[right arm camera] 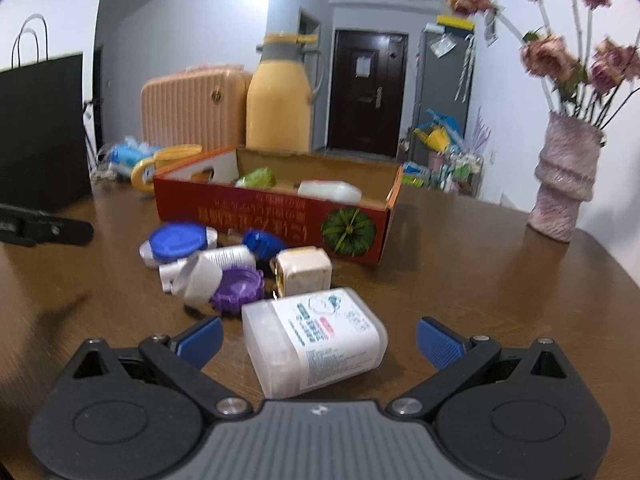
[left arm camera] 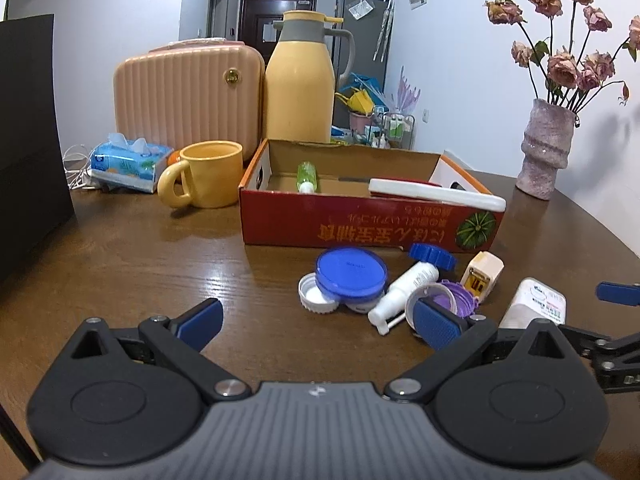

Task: Organize rigid objects
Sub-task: 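Withdraw both grippers from the box and move the right gripper toward the white wipes container, then grasp the white wipes container with the right gripper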

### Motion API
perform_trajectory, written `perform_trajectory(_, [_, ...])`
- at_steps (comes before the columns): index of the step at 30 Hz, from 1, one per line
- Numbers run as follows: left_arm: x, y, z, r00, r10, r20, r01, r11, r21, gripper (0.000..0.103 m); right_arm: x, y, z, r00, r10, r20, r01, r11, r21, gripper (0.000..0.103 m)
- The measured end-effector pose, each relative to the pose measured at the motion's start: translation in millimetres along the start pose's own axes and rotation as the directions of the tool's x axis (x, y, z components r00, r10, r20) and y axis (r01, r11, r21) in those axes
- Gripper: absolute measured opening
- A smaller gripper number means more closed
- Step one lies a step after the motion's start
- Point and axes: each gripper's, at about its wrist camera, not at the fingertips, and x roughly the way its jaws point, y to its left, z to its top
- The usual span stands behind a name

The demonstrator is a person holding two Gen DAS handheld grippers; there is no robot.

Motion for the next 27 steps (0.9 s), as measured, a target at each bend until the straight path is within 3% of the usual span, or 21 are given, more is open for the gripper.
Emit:
perform_trajectory(7, [-3.0, -1.1, -4.1, 1.0, 0.013, -0.013, -0.013, 1.0, -0.005, 0.103, 37.4, -4.3, 2.8, 0.996, 0.042, -0.078, -0.044, 0.998, -0.034, 0.103])
perform_trajectory(14, [0.5, -1.2, -7.1, 0.999, 0.028, -0.034, -0.028, 1.0, -0.004, 0.103, 57.3, -10.5, 7.7, 0.991, 0.101, -0.084, -0.1, 0.995, 0.015, 0.102])
perform_trajectory(17, [4.4, -2.3, -8.0, 0.999, 0.026, -0.044, -0.026, 1.0, -0.006, 0.103, 60.2, -10.4, 4.5, 0.99, 0.114, -0.083, -0.112, 0.993, 0.024, 0.097])
perform_trajectory(20, [8.3, -5.8, -8.7, 0.998, 0.024, -0.051, -0.024, 1.0, -0.003, 0.103, 54.2, -6.7, 2.9, 0.99, 0.124, -0.065, -0.124, 0.992, 0.009, 0.083])
perform_trajectory(27, [13.3, -16.9, -8.8, 0.998, 0.022, -0.055, -0.022, 1.0, 0.011, 0.103, 44.6, 1.7, -1.8, 0.994, 0.106, -0.015, -0.107, 0.993, -0.042, 0.082])
